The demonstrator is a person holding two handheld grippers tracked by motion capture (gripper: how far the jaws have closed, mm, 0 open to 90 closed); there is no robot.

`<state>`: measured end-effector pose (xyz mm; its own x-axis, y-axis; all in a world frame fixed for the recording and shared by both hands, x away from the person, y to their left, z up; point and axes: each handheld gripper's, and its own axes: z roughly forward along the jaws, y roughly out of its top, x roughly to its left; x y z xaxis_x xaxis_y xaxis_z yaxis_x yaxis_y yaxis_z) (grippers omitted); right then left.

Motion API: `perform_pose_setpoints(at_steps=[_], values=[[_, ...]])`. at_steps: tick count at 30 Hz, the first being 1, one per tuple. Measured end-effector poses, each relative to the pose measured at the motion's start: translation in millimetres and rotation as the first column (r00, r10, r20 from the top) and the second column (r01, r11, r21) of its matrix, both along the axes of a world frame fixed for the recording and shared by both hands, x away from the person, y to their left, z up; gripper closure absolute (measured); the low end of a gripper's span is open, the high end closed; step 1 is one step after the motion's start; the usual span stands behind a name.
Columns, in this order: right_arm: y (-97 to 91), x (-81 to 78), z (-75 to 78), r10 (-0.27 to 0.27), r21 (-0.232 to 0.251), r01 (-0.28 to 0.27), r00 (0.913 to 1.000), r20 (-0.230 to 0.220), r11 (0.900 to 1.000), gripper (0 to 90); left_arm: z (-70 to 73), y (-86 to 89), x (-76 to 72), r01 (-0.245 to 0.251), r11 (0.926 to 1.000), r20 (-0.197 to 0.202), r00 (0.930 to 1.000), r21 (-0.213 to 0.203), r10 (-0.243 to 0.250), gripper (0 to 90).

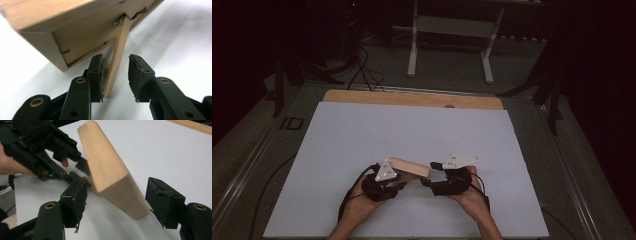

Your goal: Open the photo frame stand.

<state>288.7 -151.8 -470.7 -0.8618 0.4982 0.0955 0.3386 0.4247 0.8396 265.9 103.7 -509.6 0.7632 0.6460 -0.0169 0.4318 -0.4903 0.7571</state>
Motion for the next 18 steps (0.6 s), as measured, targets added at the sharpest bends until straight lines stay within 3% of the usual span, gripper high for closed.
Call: perform_pose_setpoints(at_steps=[18], values=[[-12.1, 2.4, 2.8, 0.030, -0.007, -0.030, 0.9995, 0.000, 0.9995, 36.9, 7.5, 10.4, -3.0, -0.004, 0.9993, 0.026, 0.9996, -0.037, 0.005, 63.8]])
